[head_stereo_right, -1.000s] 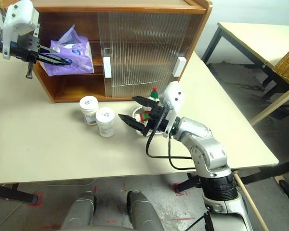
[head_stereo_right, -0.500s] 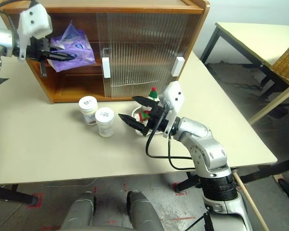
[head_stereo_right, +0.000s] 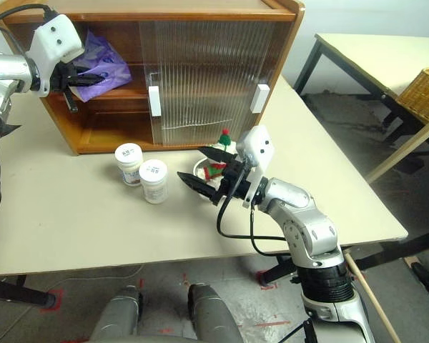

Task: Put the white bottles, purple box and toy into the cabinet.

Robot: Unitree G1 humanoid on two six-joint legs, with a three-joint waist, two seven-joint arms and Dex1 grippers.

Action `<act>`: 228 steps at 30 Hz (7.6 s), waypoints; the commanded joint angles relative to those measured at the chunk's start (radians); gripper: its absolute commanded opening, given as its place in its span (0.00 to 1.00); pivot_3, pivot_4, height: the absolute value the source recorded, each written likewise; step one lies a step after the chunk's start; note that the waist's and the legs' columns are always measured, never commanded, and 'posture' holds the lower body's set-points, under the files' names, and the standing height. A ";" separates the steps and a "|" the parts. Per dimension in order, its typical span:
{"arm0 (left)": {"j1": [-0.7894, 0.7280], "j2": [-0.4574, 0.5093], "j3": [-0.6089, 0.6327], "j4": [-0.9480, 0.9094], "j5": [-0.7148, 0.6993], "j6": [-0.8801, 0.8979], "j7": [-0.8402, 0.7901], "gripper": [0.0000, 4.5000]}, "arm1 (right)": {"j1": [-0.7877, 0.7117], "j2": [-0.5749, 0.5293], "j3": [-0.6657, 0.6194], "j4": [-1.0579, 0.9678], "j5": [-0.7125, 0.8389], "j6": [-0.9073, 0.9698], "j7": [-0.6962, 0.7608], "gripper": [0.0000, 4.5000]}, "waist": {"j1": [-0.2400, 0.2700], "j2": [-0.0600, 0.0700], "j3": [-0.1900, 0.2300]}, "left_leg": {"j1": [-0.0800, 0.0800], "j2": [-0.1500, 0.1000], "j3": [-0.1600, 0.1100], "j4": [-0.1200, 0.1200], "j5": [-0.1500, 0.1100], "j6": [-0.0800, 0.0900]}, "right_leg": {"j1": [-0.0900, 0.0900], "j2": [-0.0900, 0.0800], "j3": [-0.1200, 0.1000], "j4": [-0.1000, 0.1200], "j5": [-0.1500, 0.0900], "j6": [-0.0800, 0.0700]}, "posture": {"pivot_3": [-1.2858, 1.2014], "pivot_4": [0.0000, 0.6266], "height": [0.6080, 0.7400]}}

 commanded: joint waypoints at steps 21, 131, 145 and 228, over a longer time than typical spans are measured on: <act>0.022 -0.029 0.117 0.004 -0.008 -0.096 0.084 1.00 | -0.010 -0.003 -0.003 -0.025 0.002 0.013 -0.006 1.00 | 0.001 0.001 0.001 | -0.003 0.000 0.000 -0.001 -0.001 0.001 | -0.003 0.000 0.000 -0.001 0.000 -0.001 | 0.52 0.16 1.00; 0.799 -0.110 0.371 -1.094 -0.666 0.594 0.075 0.00 | -0.048 0.013 0.012 0.014 -0.007 0.012 0.031 1.00 | 0.020 -0.002 0.002 | 0.008 -0.001 0.001 -0.004 -0.010 -0.003 | 0.007 0.001 -0.001 -0.008 -0.001 -0.004 | 0.54 0.16 1.00; 0.998 0.033 0.413 -1.010 -0.717 0.506 -0.274 1.00 | -0.048 0.008 0.012 0.022 -0.008 0.003 0.046 1.00 | 0.027 -0.001 0.001 | 0.008 0.000 -0.001 -0.003 -0.012 -0.005 | 0.002 0.000 0.002 -0.001 -0.003 -0.007 | 0.54 0.16 1.00; 0.791 -0.251 0.368 -0.473 -0.520 0.064 -0.115 0.68 | -0.035 -0.024 -0.017 -0.035 0.012 0.031 -0.004 1.00 | -0.002 0.001 0.000 | 0.008 0.001 -0.001 0.000 -0.009 0.001 | 0.005 0.001 -0.001 0.000 -0.004 -0.006 | 0.51 0.14 1.00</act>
